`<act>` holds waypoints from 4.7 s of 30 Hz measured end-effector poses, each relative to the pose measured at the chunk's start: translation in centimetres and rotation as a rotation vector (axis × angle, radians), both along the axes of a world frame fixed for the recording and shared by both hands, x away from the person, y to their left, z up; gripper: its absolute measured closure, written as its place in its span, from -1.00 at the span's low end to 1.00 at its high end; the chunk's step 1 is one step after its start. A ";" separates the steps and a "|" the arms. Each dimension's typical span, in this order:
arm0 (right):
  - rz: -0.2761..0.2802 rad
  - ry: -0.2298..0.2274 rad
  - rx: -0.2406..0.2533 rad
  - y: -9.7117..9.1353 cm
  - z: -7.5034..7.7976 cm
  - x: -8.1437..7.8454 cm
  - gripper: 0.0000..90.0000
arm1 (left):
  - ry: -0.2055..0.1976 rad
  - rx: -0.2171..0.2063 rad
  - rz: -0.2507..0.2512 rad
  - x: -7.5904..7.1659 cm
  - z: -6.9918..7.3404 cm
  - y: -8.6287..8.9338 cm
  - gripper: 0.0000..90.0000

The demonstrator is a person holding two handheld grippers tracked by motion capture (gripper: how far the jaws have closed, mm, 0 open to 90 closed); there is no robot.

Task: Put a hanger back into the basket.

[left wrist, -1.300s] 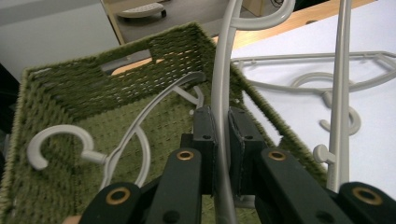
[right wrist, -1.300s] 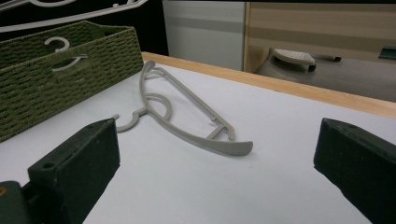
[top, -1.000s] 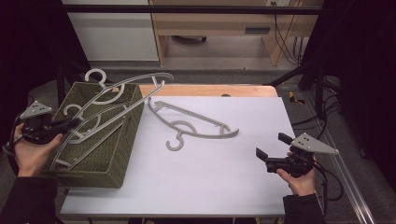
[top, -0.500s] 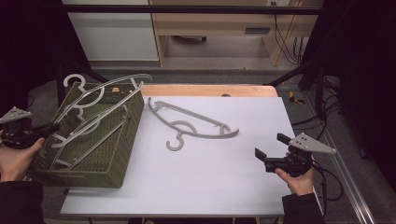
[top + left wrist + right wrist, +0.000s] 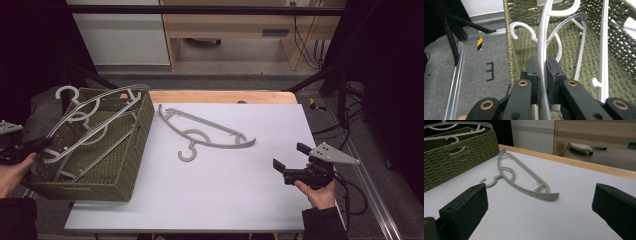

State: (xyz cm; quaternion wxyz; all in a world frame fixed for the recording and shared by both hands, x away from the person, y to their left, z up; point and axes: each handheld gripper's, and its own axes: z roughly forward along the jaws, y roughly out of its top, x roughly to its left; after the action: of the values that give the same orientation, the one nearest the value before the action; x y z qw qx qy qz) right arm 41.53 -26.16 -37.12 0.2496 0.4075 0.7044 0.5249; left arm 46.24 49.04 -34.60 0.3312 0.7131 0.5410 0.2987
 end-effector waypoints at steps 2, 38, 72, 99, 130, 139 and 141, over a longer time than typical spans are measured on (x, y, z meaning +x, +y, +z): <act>-0.001 0.001 0.001 0.0 0.0 0.0 -0.99 | -0.003 -0.002 0.007 0.0 -0.1 0.1 0.83; -0.001 -0.001 0.003 0.0 0.0 -0.1 -0.99 | 0.126 0.130 -0.049 0.0 -3.1 -2.4 0.75; 0.007 -0.015 0.008 -0.2 0.4 -0.3 -0.98 | -0.153 -0.129 -0.221 -1.5 0.1 -11.3 -0.36; 0.062 0.008 -0.031 2.1 -0.6 0.8 -0.96 | -0.186 -0.190 -0.460 -4.3 -1.6 -20.6 -0.76; 0.185 0.157 -0.142 9.5 -3.4 7.8 -0.75 | -0.117 -0.185 -0.571 -3.4 -3.7 -22.7 -0.74; 0.183 0.190 -0.210 11.6 -4.7 10.7 -0.69 | -0.116 -0.175 -0.586 -3.5 -3.8 -23.1 -0.74; 0.189 0.195 -0.216 12.1 -5.0 11.1 -0.67 | -0.118 -0.173 -0.589 -3.5 -3.8 -23.3 -0.74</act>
State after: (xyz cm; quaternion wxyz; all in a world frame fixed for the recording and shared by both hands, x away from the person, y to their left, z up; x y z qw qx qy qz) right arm 52.66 -14.07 -42.12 0.1718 0.3592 0.8129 0.4251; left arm 42.76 25.74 -38.42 0.4938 0.7896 0.3145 0.1838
